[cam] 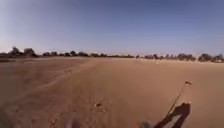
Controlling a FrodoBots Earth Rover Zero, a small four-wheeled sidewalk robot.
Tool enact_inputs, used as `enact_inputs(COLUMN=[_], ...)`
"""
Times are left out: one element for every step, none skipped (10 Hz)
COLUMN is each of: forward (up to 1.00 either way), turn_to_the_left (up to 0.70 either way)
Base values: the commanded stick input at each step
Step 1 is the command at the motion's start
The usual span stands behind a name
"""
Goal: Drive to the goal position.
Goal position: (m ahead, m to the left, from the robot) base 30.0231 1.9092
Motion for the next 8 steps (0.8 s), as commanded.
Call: enact_inputs(forward=[1.00, 1.00, 1.00, 1.00, 1.00, 1.00, 1.00, 1.00], turn_to_the_left=[0.00, 0.00, 0.00, 0.00, 0.00, 0.00, 0.00, 0.00])
